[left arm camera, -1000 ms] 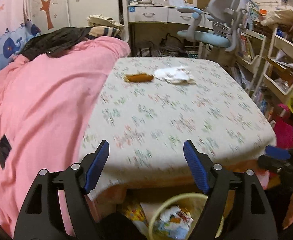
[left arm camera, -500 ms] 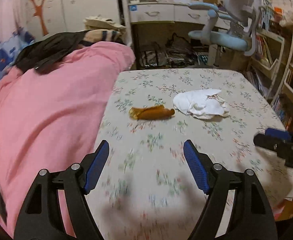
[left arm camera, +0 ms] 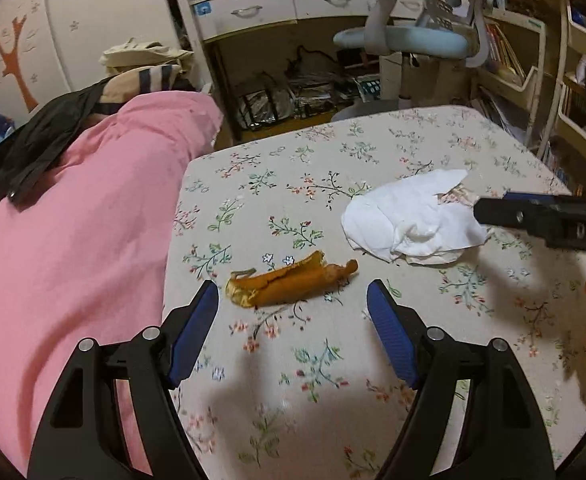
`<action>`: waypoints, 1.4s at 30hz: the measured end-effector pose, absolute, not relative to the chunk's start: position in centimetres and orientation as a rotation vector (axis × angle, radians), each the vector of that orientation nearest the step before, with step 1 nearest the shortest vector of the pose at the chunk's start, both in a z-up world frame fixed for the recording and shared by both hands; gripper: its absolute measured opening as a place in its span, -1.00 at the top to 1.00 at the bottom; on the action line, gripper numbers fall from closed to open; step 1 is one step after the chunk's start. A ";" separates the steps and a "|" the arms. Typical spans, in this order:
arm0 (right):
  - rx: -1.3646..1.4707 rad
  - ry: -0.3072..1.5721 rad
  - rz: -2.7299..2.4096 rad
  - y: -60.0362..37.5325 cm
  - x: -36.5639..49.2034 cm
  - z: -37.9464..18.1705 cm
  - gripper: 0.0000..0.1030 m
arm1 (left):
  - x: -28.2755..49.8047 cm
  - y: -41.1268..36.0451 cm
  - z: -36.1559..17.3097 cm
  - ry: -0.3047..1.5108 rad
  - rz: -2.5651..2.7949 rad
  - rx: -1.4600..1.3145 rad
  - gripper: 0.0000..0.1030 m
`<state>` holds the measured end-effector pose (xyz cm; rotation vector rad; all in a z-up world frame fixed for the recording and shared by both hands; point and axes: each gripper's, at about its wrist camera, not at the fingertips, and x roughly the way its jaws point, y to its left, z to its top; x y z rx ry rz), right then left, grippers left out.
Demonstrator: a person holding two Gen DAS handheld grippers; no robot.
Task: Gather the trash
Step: 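Move both open tools back over the table toward the remaining tissue and peel, then grasp the crumpled white tissue pile with the right tool while the left tool grasps the orange peel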
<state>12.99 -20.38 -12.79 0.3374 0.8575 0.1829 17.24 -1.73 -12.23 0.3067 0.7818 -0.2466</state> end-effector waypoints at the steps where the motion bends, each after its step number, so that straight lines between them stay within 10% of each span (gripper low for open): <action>1: 0.346 0.862 0.181 -20.6 13.3 -13.0 -0.31 | 17.6 -1.9 -12.5 0.786 -0.250 0.318 -0.42; 11: 0.407 0.904 0.230 -20.8 15.5 -14.3 -0.23 | 20.2 -2.0 -14.0 0.824 -0.260 0.325 -0.42; 18: 0.423 0.922 0.289 -20.5 16.1 -14.8 0.33 | 20.7 -2.4 -14.9 0.854 -0.281 0.327 -0.41; 28: 0.344 0.886 0.372 -19.5 14.7 -12.1 0.41 | 20.5 -1.4 -13.9 0.894 -0.303 0.237 0.98; 42: 0.455 0.844 0.417 -22.3 11.2 -10.2 0.42 | 17.7 -2.4 -11.8 0.828 -0.352 0.298 0.97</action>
